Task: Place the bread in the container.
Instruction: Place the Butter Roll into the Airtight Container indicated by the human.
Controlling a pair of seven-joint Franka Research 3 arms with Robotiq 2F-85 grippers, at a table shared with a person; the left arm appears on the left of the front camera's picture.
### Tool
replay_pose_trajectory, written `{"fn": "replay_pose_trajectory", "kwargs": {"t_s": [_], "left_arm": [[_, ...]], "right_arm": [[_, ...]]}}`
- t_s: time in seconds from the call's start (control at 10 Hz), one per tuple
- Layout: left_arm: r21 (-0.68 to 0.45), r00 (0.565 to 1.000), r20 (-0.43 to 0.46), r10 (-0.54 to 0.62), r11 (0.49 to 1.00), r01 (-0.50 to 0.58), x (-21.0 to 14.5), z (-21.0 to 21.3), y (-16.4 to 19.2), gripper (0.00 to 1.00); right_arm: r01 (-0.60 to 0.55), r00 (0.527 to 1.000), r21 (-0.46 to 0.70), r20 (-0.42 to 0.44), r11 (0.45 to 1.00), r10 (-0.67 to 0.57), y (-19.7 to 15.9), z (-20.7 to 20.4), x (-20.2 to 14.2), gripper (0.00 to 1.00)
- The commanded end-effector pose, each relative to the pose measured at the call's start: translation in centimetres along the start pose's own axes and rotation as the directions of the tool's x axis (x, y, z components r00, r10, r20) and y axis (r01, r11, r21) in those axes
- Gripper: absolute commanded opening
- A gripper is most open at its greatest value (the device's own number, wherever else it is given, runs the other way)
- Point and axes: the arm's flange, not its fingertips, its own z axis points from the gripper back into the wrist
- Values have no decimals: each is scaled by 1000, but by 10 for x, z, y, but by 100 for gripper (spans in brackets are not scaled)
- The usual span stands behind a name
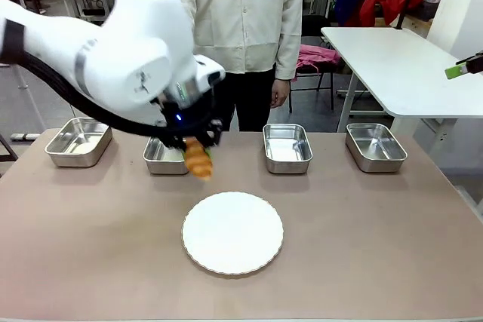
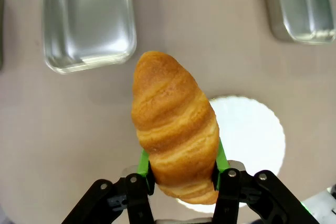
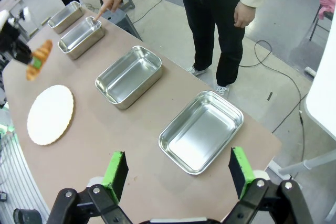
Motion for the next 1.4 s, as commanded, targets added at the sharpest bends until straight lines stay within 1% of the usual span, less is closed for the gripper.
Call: {"fn": "replay_pose_trajectory", "kwargs": {"t_s": [0.0, 0.2, 0.3, 0.5, 0.6, 0.9, 1.1, 1.2, 1.3], "left_arm": [[-31, 998, 2, -68, 997, 68, 36, 8, 28, 50], [-3, 991, -10, -135, 991, 135, 76, 4, 54, 50], [-7, 986, -25, -164, 987, 163, 94, -2, 64, 50], [-21, 982, -80, -169, 986, 168, 121, -28, 77, 50], [-27, 980, -92, -178, 984, 176, 129, -42, 83, 50], [-20, 976, -115, -184, 983, 183, 133, -70, 100, 50], [-31, 974, -112, -196, 981, 194, 134, -84, 107, 50], [-15, 977, -92, -193, 981, 192, 136, -86, 108, 79], [-17, 978, -71, -194, 981, 193, 134, -86, 107, 100]], "right_arm": [[-4, 1000, 5, 15, 1000, 4, 2, 0, 0, 100], [-4, 1000, 5, 15, 1000, 4, 2, 0, 0, 100], [-4, 1000, 5, 15, 1000, 4, 2, 0, 0, 100], [-4, 1000, 5, 15, 1000, 4, 2, 0, 0, 100], [-4, 1000, 5, 15, 1000, 4, 2, 0, 0, 100], [-4, 1000, 5, 15, 1000, 4, 2, 0, 0, 100], [-4, 1000, 5, 15, 1000, 4, 2, 0, 0, 100], [-4, 1000, 5, 15, 1000, 4, 2, 0, 0, 100], [-4, 1000, 5, 15, 1000, 4, 2, 0, 0, 100]]}}
